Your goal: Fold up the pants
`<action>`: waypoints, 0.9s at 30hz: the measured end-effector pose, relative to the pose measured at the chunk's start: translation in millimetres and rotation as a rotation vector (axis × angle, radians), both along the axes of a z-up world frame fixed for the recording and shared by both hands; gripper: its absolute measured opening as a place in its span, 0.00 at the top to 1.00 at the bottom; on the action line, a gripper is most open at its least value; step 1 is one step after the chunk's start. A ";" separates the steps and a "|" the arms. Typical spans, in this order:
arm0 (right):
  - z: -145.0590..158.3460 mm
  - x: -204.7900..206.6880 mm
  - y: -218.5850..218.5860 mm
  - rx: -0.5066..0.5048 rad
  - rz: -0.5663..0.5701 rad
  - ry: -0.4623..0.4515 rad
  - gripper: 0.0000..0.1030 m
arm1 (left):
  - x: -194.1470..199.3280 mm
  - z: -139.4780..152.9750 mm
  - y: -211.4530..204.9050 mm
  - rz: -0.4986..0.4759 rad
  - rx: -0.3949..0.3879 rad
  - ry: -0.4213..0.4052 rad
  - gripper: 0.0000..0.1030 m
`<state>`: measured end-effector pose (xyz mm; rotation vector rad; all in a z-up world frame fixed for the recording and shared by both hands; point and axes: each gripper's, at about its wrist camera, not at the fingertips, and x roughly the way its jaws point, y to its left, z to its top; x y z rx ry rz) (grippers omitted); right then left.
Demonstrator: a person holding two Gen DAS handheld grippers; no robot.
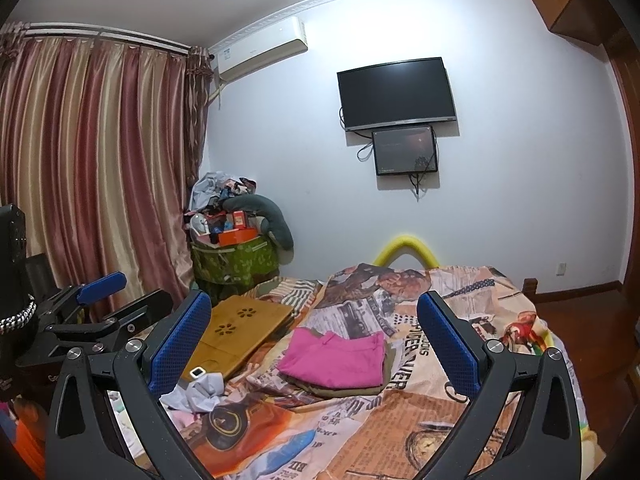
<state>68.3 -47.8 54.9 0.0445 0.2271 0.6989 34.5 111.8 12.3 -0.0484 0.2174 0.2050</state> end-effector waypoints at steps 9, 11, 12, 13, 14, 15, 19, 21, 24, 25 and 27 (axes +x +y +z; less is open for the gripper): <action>0.5 -0.6 -2.3 0.001 -0.003 -0.001 0.01 | 1.7 -3.3 0.6 -0.003 -0.008 0.006 0.00; 0.6 -0.4 -2.9 0.003 -0.003 -0.001 0.01 | 1.6 -3.2 0.4 -0.004 -0.009 0.007 0.00; 0.4 0.0 -3.6 0.003 -0.004 0.000 0.01 | 1.7 -3.7 0.1 -0.005 -0.009 0.008 0.00; 0.4 0.1 -3.7 0.003 -0.004 -0.001 0.01 | 1.4 -4.6 0.0 -0.005 -0.009 0.008 0.00; 0.8 0.3 -4.3 0.005 -0.005 0.000 0.01 | 1.4 -4.5 -0.2 -0.005 -0.009 0.007 0.00; 1.0 0.6 -4.6 0.005 -0.006 0.001 0.01 | 1.4 -4.6 -0.3 -0.006 -0.008 0.007 0.00; 0.9 1.9 -6.9 0.011 -0.009 0.004 0.01 | 1.2 -4.8 -0.3 -0.010 -0.008 0.008 0.00; 1.2 1.9 -8.1 0.014 -0.010 0.006 0.01 | 1.0 -4.9 -0.3 -0.014 -0.008 0.008 0.00; 0.8 1.9 -8.3 0.012 -0.009 0.005 0.01 | 1.3 -5.0 -1.4 -0.019 -0.005 0.009 0.00; 0.9 2.0 -8.5 0.013 -0.010 0.005 0.01 | 1.1 -5.1 -1.9 -0.020 -0.005 0.009 0.00; 0.7 2.0 -8.5 0.013 -0.009 0.006 0.01 | 1.5 -4.3 -2.7 -0.023 -0.003 0.009 0.00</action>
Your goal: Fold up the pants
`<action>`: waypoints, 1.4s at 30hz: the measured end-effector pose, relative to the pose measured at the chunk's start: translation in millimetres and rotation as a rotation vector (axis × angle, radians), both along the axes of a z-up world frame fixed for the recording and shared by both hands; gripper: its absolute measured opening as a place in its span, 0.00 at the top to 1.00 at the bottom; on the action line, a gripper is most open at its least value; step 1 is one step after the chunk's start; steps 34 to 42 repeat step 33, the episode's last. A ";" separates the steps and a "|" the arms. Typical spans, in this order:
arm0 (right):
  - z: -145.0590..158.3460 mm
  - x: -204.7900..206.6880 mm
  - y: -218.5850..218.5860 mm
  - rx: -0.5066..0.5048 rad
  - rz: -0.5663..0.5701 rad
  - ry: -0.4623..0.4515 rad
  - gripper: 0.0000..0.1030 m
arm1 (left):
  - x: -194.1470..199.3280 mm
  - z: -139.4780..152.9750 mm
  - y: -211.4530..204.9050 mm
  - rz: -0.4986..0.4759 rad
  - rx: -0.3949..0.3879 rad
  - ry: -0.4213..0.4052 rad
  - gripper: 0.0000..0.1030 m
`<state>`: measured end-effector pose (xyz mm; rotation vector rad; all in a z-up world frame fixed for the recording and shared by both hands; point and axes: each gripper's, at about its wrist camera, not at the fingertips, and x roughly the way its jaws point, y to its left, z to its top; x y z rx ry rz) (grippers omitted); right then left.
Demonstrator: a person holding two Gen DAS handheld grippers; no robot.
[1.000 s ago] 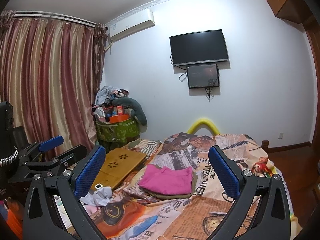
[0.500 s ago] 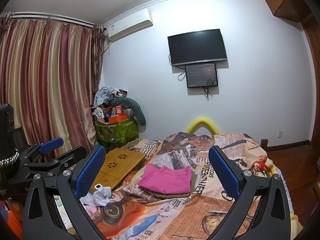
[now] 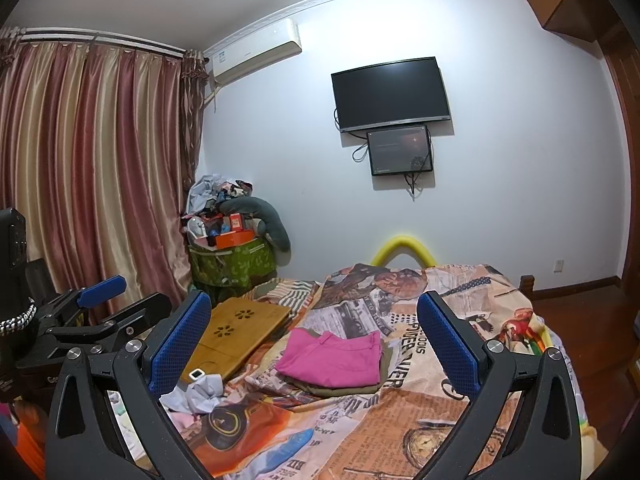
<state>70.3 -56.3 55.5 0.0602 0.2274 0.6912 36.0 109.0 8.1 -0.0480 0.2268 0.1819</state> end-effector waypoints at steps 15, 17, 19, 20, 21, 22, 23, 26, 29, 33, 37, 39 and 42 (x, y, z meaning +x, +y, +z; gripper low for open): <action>0.0 0.1 -2.3 0.002 -0.001 0.003 0.01 | -1.8 1.2 0.4 -0.035 -0.006 0.005 0.00; -0.2 -0.5 -2.9 0.003 -0.002 0.003 0.01 | -2.4 1.5 0.7 -0.036 -0.005 0.005 0.00; -0.8 -0.2 -2.4 0.001 -0.002 0.003 0.01 | -2.5 1.0 0.5 -0.036 -0.006 0.009 0.00; -0.4 -0.3 -2.8 -0.001 -0.001 0.004 0.01 | -2.0 1.0 0.8 -0.040 -0.008 0.011 0.00; -0.2 -1.0 -2.6 -0.002 -0.002 0.006 0.01 | -1.7 0.6 0.8 -0.042 -0.010 0.015 0.00; -1.0 -1.8 -2.9 -0.003 -0.003 0.007 0.01 | -0.8 0.2 0.6 -0.043 -0.014 0.018 0.00; -0.9 -2.5 -3.0 -0.003 -0.003 0.008 0.01 | -0.1 -0.9 0.7 -0.050 -0.020 0.023 0.00; -1.2 -4.6 -2.4 -0.004 -0.005 0.010 0.01 | 2.3 -2.8 0.9 -0.054 -0.027 0.033 0.00; -1.3 -4.4 -1.8 -0.004 -0.007 0.012 0.01 | 5.2 -4.5 0.9 -0.049 -0.029 0.041 0.00; -3.2 -2.3 2.3 -0.008 -0.010 0.024 0.01 | 11.8 -7.6 3.6 -0.051 -0.048 0.060 0.00; -3.2 -2.3 2.3 -0.008 -0.010 0.024 0.01 | 11.8 -7.6 3.6 -0.051 -0.048 0.060 0.00; -3.2 -2.3 2.3 -0.008 -0.010 0.024 0.01 | 11.8 -7.6 3.6 -0.051 -0.048 0.060 0.00; -3.2 -2.3 2.3 -0.008 -0.010 0.024 0.01 | 11.8 -7.6 3.6 -0.051 -0.048 0.060 0.00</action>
